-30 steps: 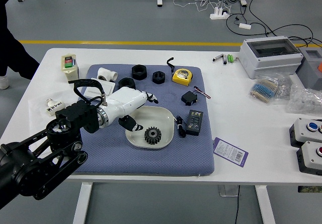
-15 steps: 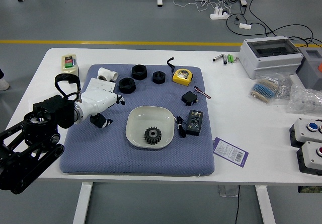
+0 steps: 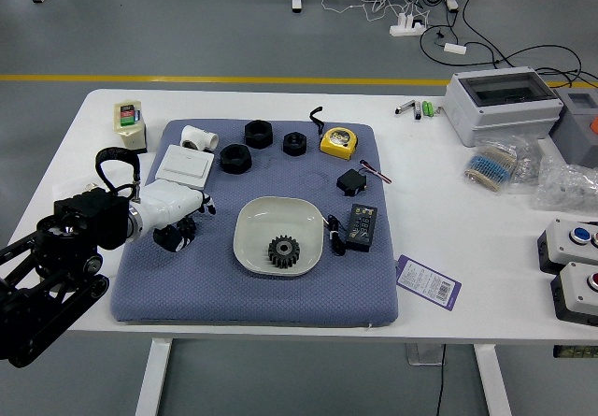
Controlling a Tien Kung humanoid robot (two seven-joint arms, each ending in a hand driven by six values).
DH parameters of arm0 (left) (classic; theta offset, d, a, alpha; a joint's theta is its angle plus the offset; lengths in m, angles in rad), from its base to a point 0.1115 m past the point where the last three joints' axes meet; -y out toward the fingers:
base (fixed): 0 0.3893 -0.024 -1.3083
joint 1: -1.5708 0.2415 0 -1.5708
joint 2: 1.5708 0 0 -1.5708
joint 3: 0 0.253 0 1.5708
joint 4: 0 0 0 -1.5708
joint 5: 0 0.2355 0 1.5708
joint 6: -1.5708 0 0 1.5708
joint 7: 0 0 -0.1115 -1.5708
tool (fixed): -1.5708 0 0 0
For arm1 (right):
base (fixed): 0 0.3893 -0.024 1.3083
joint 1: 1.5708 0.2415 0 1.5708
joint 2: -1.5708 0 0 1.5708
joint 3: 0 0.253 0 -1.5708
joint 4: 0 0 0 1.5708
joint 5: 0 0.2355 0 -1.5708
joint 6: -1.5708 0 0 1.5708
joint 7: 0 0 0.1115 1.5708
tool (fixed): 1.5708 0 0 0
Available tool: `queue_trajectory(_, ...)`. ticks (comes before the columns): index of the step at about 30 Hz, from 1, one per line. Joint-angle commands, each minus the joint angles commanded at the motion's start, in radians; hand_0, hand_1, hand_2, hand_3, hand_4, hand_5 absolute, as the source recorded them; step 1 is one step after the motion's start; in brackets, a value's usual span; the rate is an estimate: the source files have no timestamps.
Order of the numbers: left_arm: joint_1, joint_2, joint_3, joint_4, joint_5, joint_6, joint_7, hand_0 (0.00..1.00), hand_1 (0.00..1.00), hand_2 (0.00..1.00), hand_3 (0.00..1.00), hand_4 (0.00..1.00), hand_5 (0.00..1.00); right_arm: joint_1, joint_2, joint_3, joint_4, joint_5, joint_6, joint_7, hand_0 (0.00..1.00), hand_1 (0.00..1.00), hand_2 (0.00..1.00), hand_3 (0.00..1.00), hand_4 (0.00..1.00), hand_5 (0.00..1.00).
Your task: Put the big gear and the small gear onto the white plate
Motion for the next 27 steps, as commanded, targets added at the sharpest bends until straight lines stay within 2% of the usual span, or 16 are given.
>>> queue_trajectory(13, -0.002, 0.002, -0.007, 0.04, 0.024, -0.006, 0.016, 0.531, 0.682, 0.737, 0.755, 0.631, 0.002, 0.001, 0.0, 0.0, 0.0, 0.0, 0.0, 0.0, 0.612, 0.622, 0.721, 0.538, 0.745, 0.7)
queue_trajectory(14, -0.002, 0.003, -0.007, 0.04, 0.025, -0.007, 0.017, 0.503, 0.627, 0.702, 0.692, 0.531, 0.002, 0.001, 0.0, 0.0, 0.0, 0.001, 0.0, 0.0, 0.613, 0.621, 0.721, 0.538, 0.745, 0.7)
queue_trajectory(19, 0.002, 0.002, -0.005, 0.042, 0.021, -0.008, 0.018, 0.503, 0.627, 0.702, 0.692, 0.531, 0.002, -0.001, 0.0, -0.002, 0.0, 0.002, 0.0, 0.0, 0.613, 0.621, 0.721, 0.538, 0.745, 0.7)
queue_trajectory(20, 0.002, 0.002, -0.004, 0.042, 0.019, -0.008, 0.018, 0.476, 0.602, 0.67, 0.688, 0.467, 0.002, -0.001, 0.0, -0.002, 0.0, 0.002, 0.0, 0.0, 0.613, 0.621, 0.721, 0.538, 0.745, 0.699)
queue_trajectory(27, 0.005, -0.004, 0.008, 0.044, -0.009, 0.004, 0.014, 0.461, 0.589, 0.657, 0.69, 0.446, 0.002, -0.005, 0.001, -0.005, 0.0, 0.005, 0.0, 0.0, 0.613, 0.621, 0.721, 0.538, 0.745, 0.699)
